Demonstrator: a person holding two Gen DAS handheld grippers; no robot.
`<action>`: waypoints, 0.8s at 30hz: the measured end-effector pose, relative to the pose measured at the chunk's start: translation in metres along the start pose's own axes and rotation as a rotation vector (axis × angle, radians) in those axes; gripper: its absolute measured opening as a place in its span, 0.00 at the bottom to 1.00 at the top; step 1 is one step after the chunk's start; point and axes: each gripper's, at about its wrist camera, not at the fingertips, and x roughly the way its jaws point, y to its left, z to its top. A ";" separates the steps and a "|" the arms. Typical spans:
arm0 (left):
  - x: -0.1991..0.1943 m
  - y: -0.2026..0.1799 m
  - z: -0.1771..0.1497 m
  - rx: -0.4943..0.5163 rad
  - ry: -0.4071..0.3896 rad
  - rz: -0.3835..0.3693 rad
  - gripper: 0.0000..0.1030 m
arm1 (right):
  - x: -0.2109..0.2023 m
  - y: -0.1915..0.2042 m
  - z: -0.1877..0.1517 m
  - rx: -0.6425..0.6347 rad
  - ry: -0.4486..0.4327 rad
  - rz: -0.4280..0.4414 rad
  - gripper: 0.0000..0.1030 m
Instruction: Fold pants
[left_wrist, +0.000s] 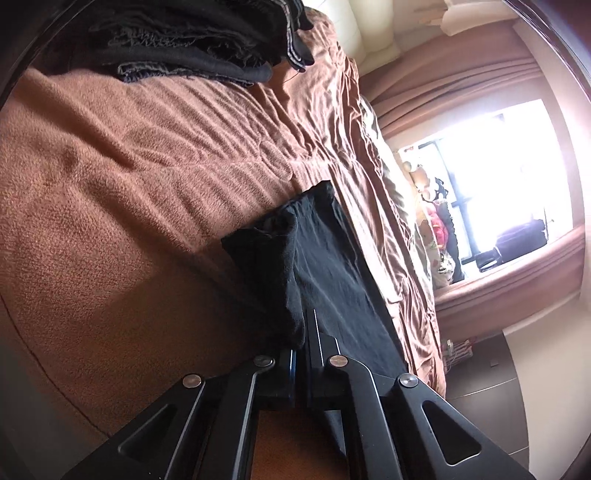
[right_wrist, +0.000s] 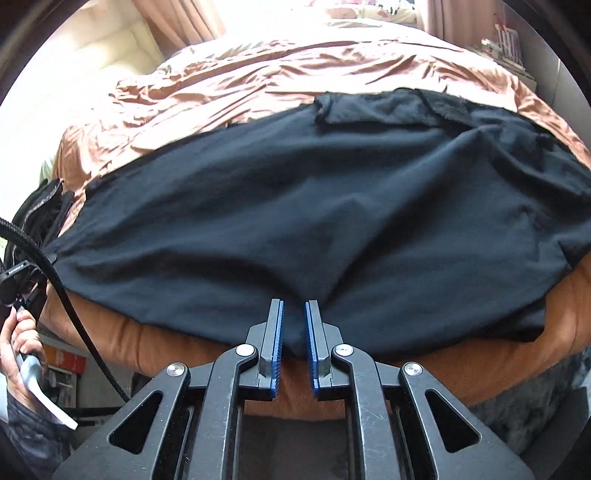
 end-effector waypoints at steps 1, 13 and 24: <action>-0.001 -0.003 0.001 0.005 -0.004 -0.003 0.03 | -0.002 0.000 0.005 0.000 -0.009 0.005 0.09; 0.009 -0.003 0.004 0.003 0.033 0.036 0.03 | 0.031 0.013 0.074 -0.093 -0.013 0.048 0.09; 0.016 0.010 -0.002 -0.018 0.049 0.076 0.22 | 0.044 0.001 0.152 -0.394 -0.045 0.030 0.53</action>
